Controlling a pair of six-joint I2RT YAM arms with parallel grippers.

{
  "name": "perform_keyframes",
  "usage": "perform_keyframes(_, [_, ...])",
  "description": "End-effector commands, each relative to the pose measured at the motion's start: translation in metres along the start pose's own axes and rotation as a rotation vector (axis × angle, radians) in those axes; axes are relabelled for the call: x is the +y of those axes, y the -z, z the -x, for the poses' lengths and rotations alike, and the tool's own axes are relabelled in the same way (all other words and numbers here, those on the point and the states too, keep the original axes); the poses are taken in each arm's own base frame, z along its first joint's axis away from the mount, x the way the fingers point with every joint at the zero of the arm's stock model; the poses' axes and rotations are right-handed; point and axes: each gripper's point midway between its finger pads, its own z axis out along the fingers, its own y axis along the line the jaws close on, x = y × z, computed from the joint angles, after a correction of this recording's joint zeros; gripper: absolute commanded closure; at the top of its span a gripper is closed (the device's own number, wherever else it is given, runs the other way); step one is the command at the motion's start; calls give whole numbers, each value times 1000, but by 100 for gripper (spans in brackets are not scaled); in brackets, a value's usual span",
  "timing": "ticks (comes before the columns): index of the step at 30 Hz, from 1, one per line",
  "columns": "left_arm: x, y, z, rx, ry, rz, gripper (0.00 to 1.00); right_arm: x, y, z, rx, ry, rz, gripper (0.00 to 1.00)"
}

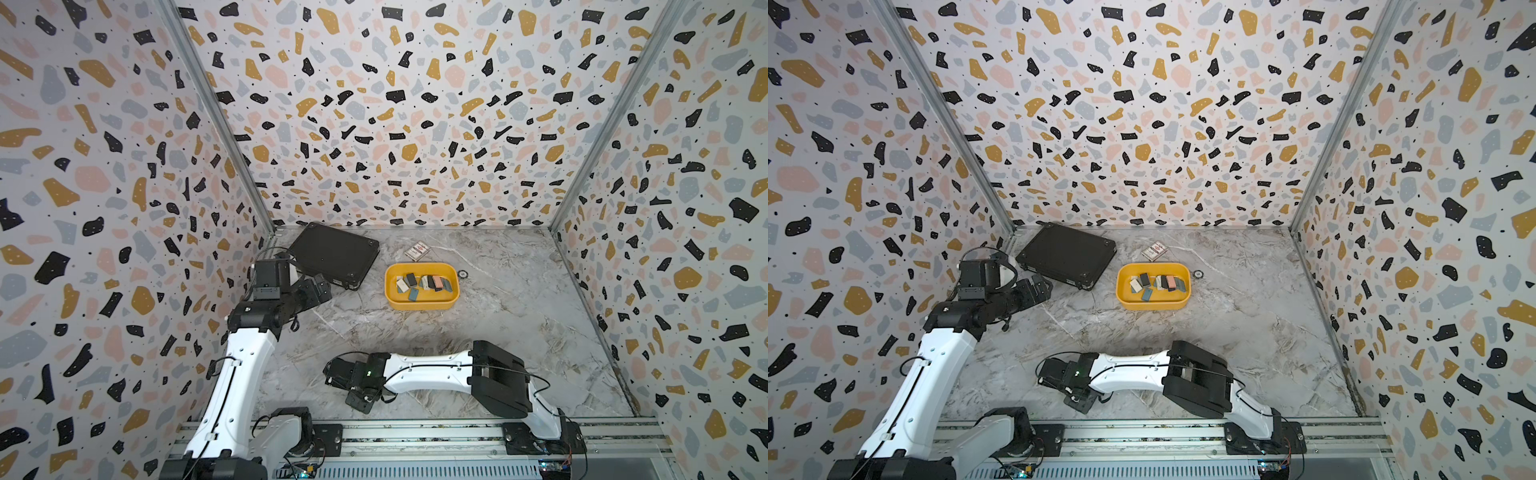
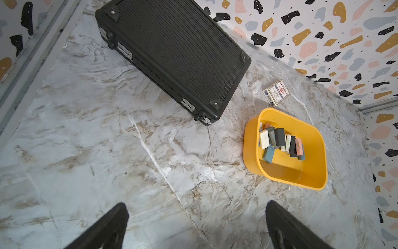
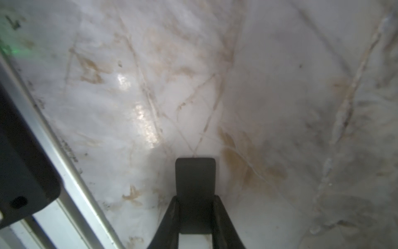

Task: Put the eraser in the storage box
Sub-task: Pick up the eraser from the center of the board, then place the eraser in the storage box.

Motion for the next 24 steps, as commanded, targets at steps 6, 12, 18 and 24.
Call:
perform_keyframes(6, [-2, -5, 12, -23, -4, -10, 0, -105, 94, 31, -178, -234, -122, 86])
perform_keyframes(12, [-8, -13, 21, -29, -2, -35, 1, -203, 131, 24, -210, -420, -207, 86])
perform_keyframes(18, [-14, -23, 33, -16, 0, -48, 1, -271, 131, 17, -185, -521, -250, 86])
perform_keyframes(24, [-17, -33, 43, -2, -6, -49, 0, -315, 111, 14, -142, -579, -268, 86])
